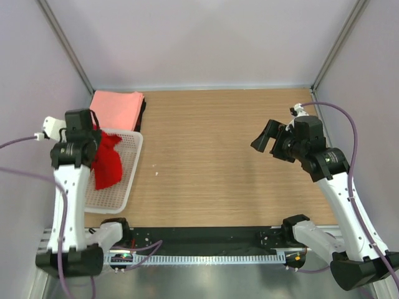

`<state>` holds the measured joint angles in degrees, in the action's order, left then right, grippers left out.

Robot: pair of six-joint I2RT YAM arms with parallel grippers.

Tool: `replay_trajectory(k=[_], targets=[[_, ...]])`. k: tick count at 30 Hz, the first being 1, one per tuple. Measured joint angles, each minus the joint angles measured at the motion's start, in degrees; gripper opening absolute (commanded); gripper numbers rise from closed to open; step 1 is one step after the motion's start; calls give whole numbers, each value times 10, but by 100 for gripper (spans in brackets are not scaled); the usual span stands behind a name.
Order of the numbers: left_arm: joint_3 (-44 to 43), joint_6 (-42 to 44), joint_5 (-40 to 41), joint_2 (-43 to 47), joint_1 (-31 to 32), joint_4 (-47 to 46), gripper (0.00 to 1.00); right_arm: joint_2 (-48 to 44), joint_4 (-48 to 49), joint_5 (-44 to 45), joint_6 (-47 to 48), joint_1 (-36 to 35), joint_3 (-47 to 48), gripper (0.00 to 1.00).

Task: Fold and stack the t-shirts
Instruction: Grab the tshirt from the pile

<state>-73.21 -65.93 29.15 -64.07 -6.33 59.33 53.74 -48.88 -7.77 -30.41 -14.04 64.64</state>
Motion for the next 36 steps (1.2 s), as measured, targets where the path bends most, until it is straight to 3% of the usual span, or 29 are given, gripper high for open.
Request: replay_trajectory(k=[5, 9, 13, 15, 16, 19, 20, 24, 31, 36], targets=[[-40, 35, -168, 120, 59, -174, 0, 0, -4, 21, 0, 0, 23, 100], [-78, 29, -320, 76, 157, -344, 1, 0, -14, 41, 0, 0, 50, 100], [-86, 59, -381, 4, 290, -433, 2, -8, -25, 55, 1, 0, 60, 100], [-51, 77, -401, -22, 342, -465, 19, -14, -35, 66, 1, 0, 59, 100], [-22, 85, -409, -30, 365, -473, 45, -16, -36, 70, 2, 0, 57, 100], [86, 101, -427, -50, 407, -493, 66, -21, -32, 81, 2, 0, 39, 98], [125, 109, -429, -65, 415, -490, 68, -21, -31, 84, 2, 0, 26, 97], [203, 143, -412, -139, 407, -435, 72, 4, -8, 87, 1, 0, -35, 83], [148, 181, -388, -259, 303, -363, 69, 209, 115, 70, -12, 0, -86, 76], [160, 185, -378, -273, 212, -355, 67, 333, 205, 56, 1, 0, -80, 70]])
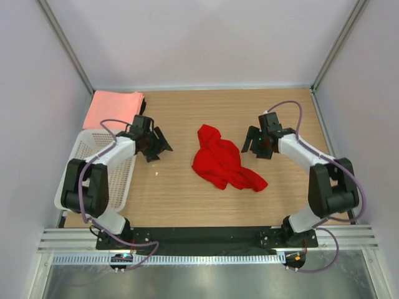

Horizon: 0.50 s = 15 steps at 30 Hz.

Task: Fold and stack the t-shirts
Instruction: Grab the tshirt from the pile, then move the tshirt to the center of the board

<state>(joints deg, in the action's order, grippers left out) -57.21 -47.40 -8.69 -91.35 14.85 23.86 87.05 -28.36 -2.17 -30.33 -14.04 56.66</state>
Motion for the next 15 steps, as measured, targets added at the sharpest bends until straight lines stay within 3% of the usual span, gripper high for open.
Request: replay_trajectory(k=[4, 7, 13, 15], targets=[[21, -14, 8, 5, -39, -3, 67, 105, 58, -33, 20, 0, 40, 62], [35, -19, -5, 14, -33, -16, 68, 152, 94, -65, 24, 0, 61, 61], [-10, -8, -36, -2, 69, -38, 69, 186, 135, -107, 24, 0, 76, 48], [-25, -2, -38, -19, 107, -48, 70, 194, 138, -110, 24, 0, 86, 38]])
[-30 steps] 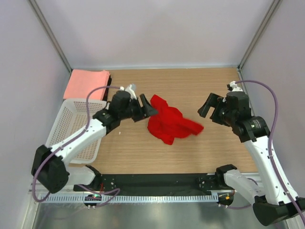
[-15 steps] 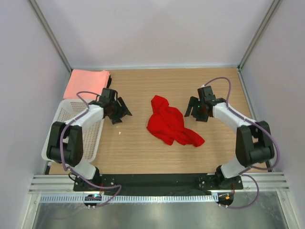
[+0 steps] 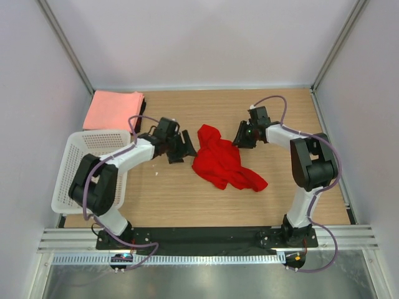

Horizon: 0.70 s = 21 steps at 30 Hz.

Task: Fold and stack the t-shirts
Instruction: Move the tshirt to the center of the board

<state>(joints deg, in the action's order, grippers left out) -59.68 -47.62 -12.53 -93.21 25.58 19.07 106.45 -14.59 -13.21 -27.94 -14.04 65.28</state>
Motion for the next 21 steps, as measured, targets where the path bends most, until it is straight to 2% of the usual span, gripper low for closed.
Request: replay_trajectory(k=[2, 4, 7, 10, 13, 14, 15, 16, 17, 18, 19, 21], targets=[[-2, 2, 0, -15, 34, -1, 71, 7, 0, -1, -1, 0, 10, 32], [0, 2, 1, -32, 60, 1, 71, 9, 0, -1, -3, 0, 14, 31], [2, 2, 7, -55, 81, 3, 71, 10, 3, -1, -3, 0, 15, 35], [3, 1, 17, -75, 97, 5, 66, 14, 5, -5, -7, 0, 15, 38], [2, -1, 20, -79, 103, 0, 51, 20, 9, -9, -9, 0, 15, 38], [2, -2, 20, -82, 104, -1, 38, 22, 9, -9, -9, 0, 15, 38], [2, -4, 20, -82, 104, -2, 31, 24, 9, -10, -9, 0, 15, 38], [2, -2, 21, -82, 104, -2, 26, 25, 9, -11, -9, 0, 15, 33], [2, -2, 21, -82, 105, -2, 14, 26, 9, -12, -9, 0, 15, 27], [2, -3, 22, -82, 105, -2, 7, 26, 8, -13, -10, 0, 15, 20], [2, -3, 23, -82, 105, -2, 0, 26, 8, -14, -10, 0, 15, 2], [-2, 1, 26, -81, 105, 4, 0, 26, 1, -14, -12, 0, 19, 1]])
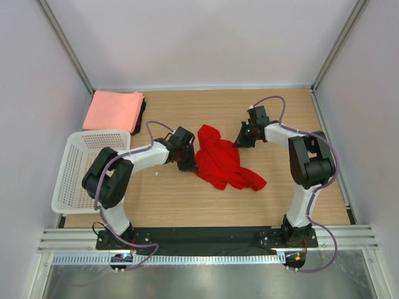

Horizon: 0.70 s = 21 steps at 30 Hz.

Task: Fold and stack the t-shirts
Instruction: Move the tshirt to the center of the board

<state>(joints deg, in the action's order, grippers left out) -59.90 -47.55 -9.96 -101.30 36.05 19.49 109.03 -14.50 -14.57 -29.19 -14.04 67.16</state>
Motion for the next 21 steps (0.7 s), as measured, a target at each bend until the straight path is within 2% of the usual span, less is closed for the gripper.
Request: replay_trajectory(k=[4, 7, 11, 14, 18, 21], targets=[[-47, 13, 21, 6, -2, 56, 0, -8, -57, 23, -5, 4, 35, 1], [-123, 37, 67, 28, -8, 118, 0, -43, -162, 104, -12, 11, 99, 1], [-197, 61, 121, 105, -32, 159, 0, -134, -263, 203, -24, 40, 194, 1], [-229, 67, 143, 159, -50, 166, 0, -224, -306, 244, -34, 56, 226, 1], [-238, 74, 137, 174, -67, 172, 0, -304, -340, 256, -43, 46, 212, 1], [-225, 77, 114, 153, -80, 174, 0, -327, -335, 261, -49, 45, 139, 1]])
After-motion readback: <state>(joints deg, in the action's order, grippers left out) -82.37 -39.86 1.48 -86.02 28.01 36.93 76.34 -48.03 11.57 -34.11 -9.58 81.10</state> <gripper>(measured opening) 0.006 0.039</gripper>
